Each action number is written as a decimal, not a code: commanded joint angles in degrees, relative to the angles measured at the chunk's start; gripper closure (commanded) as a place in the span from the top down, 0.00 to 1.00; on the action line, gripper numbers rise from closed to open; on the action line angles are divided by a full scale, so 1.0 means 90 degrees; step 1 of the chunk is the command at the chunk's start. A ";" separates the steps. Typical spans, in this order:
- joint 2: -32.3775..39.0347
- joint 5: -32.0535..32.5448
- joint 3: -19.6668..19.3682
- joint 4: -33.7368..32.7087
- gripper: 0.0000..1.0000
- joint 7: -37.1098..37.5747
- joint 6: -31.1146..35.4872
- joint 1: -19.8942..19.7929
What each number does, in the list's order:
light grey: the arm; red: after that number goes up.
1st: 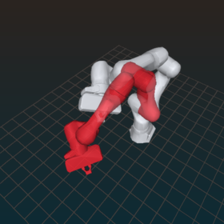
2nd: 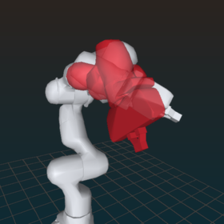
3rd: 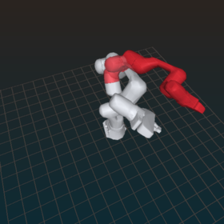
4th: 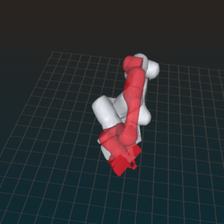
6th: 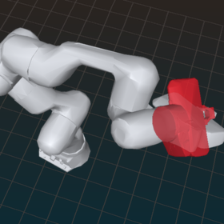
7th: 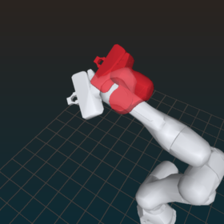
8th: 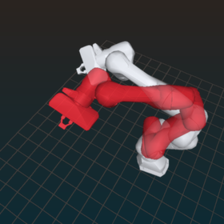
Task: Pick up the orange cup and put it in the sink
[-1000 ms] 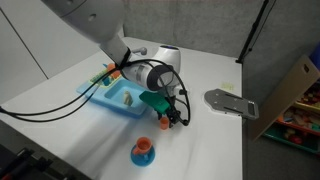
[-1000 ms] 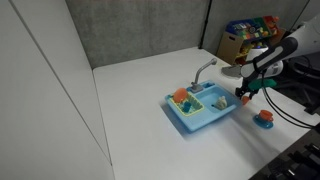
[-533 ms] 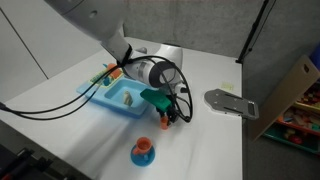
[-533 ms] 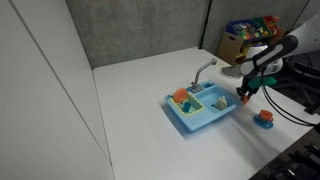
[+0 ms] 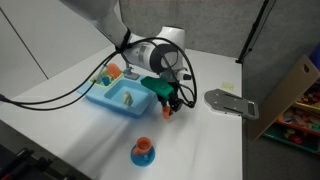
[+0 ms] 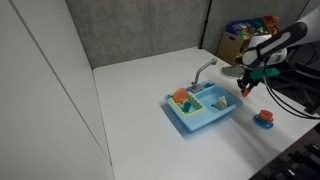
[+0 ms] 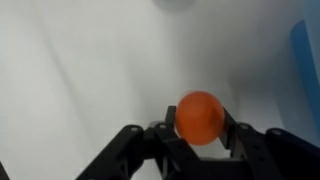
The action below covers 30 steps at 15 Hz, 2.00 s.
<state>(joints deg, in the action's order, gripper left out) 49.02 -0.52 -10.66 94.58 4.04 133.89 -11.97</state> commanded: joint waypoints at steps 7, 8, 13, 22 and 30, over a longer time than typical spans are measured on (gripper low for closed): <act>-0.0225 0.0020 0.0023 0.0048 0.42 0.0003 -0.0123 -0.0026; -0.0216 0.0020 0.0023 0.0048 0.42 0.0003 -0.0123 -0.0026; -0.0339 0.0063 0.0048 0.0196 0.17 -0.0023 0.0023 0.0058; -0.1172 0.0133 0.0098 0.0740 0.17 -0.0159 0.0260 0.0325; -0.1701 0.0140 0.0516 0.1057 0.17 -0.0503 0.0191 0.0559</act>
<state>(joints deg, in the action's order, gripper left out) 36.30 0.25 -7.76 101.61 1.69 135.97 -7.33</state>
